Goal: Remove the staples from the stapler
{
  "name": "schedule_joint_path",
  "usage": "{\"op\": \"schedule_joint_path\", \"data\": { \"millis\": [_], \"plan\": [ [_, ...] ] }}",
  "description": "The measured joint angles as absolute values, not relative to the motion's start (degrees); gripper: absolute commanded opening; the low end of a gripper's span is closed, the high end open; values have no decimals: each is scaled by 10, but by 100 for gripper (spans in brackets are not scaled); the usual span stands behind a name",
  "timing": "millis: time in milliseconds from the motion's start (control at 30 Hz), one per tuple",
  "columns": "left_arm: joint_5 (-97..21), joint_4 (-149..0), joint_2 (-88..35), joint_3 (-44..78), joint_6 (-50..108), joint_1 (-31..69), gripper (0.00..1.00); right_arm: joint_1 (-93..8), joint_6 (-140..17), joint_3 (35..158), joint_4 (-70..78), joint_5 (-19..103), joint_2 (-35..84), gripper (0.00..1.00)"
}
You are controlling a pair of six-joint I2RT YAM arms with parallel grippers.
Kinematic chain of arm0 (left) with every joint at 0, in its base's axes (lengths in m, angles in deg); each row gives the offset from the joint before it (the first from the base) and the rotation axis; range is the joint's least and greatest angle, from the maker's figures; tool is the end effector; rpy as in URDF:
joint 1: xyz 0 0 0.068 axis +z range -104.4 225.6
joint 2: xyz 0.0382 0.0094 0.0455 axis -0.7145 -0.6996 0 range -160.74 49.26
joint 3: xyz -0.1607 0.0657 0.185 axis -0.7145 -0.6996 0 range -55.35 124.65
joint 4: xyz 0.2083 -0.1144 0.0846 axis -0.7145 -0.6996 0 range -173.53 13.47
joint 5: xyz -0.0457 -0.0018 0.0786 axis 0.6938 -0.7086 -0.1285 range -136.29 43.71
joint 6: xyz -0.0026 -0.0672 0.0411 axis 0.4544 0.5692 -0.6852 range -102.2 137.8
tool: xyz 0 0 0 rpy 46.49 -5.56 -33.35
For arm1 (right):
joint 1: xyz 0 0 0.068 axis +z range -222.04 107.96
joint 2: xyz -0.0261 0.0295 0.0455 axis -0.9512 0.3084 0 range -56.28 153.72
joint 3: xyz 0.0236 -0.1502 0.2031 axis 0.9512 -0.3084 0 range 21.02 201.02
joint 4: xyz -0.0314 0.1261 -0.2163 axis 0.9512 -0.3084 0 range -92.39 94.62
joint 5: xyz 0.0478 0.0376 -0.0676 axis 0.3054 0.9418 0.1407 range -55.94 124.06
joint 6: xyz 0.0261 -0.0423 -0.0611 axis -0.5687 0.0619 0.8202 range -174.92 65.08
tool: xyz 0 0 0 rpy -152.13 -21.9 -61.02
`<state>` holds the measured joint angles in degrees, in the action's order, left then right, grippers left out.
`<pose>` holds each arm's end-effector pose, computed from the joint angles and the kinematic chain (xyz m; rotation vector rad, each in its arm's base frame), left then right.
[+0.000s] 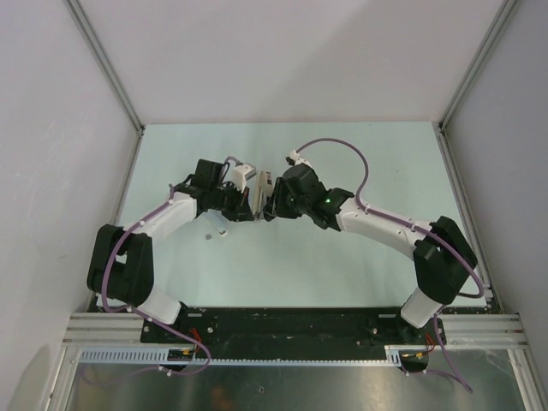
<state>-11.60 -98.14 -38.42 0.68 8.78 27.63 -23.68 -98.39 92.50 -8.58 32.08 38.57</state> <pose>0.2918 -0.1352 0.1813 0.8128 2.3055 -0.8202 0.2636 0.2930 0.2343 -0.0796 2.3416 0.8189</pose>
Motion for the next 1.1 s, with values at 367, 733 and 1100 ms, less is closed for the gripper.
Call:
{"op": "schedule_joint_path", "data": {
  "millis": [367,733,1100],
  "plan": [
    [-193,-983,-384,7,43,271,0,-243,-965,893,-70,354,353,0],
    [-287,-967,-384,11,-35,263,0,-247,-933,866,-61,387,326,0],
    [-383,-869,-376,-30,-166,200,0,-249,-860,762,-10,409,278,0]
  ]
}}
